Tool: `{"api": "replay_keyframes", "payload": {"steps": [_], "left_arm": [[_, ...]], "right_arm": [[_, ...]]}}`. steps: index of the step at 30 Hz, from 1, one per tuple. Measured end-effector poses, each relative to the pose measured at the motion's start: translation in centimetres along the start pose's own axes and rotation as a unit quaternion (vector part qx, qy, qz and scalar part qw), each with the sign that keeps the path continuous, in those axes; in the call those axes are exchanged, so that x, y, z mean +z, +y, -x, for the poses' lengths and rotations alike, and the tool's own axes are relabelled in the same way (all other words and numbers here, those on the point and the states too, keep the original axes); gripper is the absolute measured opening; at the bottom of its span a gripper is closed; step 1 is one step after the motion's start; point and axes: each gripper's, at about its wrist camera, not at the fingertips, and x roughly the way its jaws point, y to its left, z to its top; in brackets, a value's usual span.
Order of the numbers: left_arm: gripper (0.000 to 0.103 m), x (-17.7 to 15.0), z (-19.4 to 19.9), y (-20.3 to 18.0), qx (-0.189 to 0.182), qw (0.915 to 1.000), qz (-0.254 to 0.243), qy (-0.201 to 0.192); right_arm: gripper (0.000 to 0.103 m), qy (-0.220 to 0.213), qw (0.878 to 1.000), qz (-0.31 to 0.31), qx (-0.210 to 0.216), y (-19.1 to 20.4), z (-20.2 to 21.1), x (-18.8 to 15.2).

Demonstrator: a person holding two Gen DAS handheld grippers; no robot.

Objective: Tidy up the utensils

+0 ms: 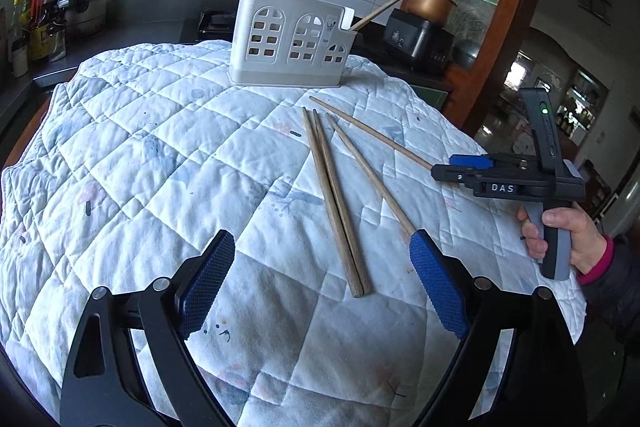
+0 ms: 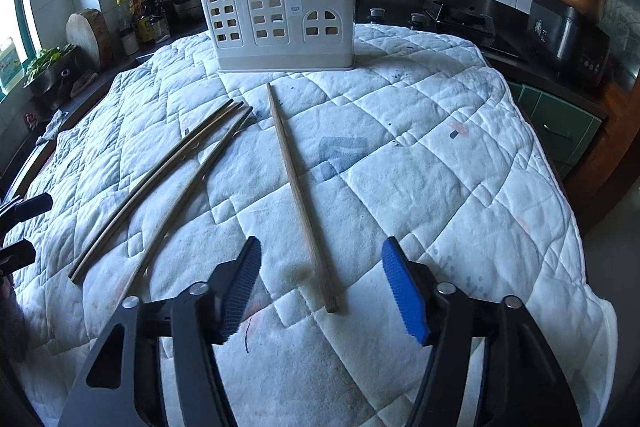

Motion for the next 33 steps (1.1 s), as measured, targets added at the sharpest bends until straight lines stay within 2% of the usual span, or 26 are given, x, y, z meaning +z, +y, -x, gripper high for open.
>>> {"api": "replay_keyframes", "payload": {"steps": [5, 8, 10, 11, 13, 16, 18, 20, 25, 33], "left_arm": [[0.087, 0.6, -0.2, -0.3, 0.026, 0.9995, -0.013, 0.008], [0.067, 0.8, -1.1, -0.2, 0.044, 0.9984, -0.011, 0.033], [0.062, 0.9, -1.9, 0.3, 0.04, 0.9978, 0.005, 0.053], [0.055, 1.0, -2.3, 0.5, 0.043, 0.9972, 0.013, 0.06], [0.05, 0.9, -2.7, 0.6, 0.042, 0.9966, 0.022, 0.067], [0.049, 1.0, -3.2, 0.3, 0.031, 0.9963, 0.032, 0.074], [0.048, 1.1, -3.5, -0.3, 0.038, 0.9963, 0.024, 0.073], [0.042, 1.2, -4.0, -0.6, 0.046, 0.9957, 0.019, 0.078], [0.037, 1.1, -5.0, -0.4, 0.045, 0.9947, 0.034, 0.087], [0.036, 1.1, -5.6, -1.6, 0.087, 0.9919, 0.004, 0.092]], "right_arm": [[0.038, 0.007, 1.0, 0.014, -0.005, 0.4, -0.6, -0.1], [0.033, 0.007, 1.0, 0.015, -0.007, 0.4, -0.6, 0.0], [0.029, 0.006, 1.0, 0.018, -0.009, 0.4, -0.5, 0.0], [0.025, 0.006, 1.0, 0.019, -0.008, 0.4, -0.5, 0.0], [0.025, 0.006, 1.0, 0.021, -0.01, 0.5, -0.5, -0.1], [0.025, 0.006, 1.0, 0.02, -0.009, 0.5, -0.5, -0.2], [0.025, 0.005, 1.0, 0.021, -0.01, 0.6, -0.5, -0.2], [0.025, 0.005, 1.0, 0.021, -0.01, 0.5, -0.5, -0.2], [0.025, 0.006, 1.0, 0.02, -0.009, 0.5, -0.5, -0.2], [0.025, 0.006, 1.0, 0.022, -0.012, 0.6, -0.4, -0.3]]}}
